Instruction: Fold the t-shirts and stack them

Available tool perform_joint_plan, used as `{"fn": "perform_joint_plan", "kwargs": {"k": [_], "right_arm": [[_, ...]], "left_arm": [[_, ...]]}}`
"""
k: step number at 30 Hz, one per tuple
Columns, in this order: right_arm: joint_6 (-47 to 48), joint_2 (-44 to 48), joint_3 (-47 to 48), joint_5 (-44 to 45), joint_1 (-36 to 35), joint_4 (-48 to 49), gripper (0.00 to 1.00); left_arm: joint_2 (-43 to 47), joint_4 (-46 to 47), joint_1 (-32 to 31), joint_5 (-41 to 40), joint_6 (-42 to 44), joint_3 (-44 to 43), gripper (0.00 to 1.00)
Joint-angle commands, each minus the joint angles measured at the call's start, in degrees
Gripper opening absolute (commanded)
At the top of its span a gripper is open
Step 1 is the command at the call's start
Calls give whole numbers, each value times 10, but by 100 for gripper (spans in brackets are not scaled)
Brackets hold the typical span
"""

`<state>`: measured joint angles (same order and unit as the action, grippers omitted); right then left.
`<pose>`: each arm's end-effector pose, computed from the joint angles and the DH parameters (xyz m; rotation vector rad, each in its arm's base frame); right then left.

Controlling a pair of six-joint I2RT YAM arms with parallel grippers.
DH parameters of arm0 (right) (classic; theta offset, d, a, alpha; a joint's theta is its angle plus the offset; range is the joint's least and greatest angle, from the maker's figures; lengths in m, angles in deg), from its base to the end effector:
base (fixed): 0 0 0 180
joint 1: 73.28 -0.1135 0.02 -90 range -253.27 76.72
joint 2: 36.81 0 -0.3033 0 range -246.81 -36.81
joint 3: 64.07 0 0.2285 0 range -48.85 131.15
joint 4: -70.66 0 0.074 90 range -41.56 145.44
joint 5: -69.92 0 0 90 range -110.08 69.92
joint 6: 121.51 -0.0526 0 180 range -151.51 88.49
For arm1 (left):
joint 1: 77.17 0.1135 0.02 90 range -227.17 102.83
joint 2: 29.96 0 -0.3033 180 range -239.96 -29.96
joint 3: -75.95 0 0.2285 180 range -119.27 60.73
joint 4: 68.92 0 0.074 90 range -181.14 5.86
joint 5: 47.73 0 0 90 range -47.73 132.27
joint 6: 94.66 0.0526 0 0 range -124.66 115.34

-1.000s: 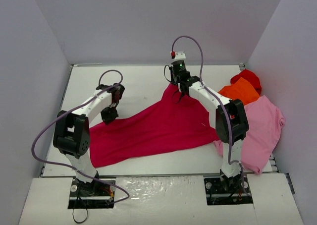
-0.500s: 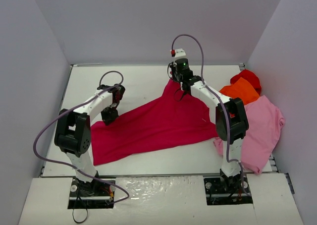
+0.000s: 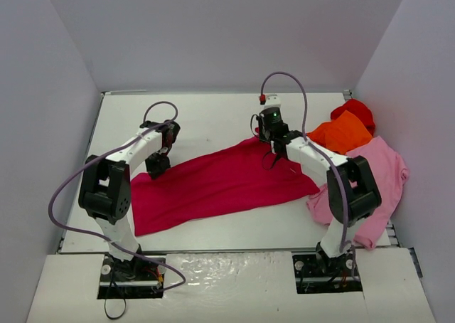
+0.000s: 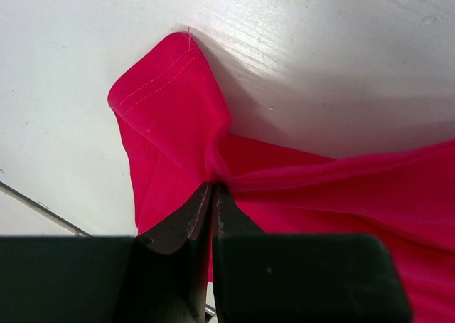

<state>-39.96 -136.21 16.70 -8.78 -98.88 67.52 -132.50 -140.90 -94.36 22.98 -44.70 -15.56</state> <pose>0.3676 0.1647 0.2932 -0.1610 1.9417 0.2017 0.3158 -0.0795 0.2431 -0.5945 2.7921 0.3424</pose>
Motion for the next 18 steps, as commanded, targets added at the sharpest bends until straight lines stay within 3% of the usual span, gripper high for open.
{"fn": "perform_joint_plan", "kwargs": {"k": [1,10,18], "right_arm": [[-23,116,-46,73,-30,5,0],[-71,227,-148,100,-61,-47,0],[-115,255,-226,119,-104,-63,0]], "left_arm": [[11,-14,-3,-6,8,-21,0],[16,-25,-5,-5,9,-23,0],[13,-28,-10,-5,8,-23,0]]}}
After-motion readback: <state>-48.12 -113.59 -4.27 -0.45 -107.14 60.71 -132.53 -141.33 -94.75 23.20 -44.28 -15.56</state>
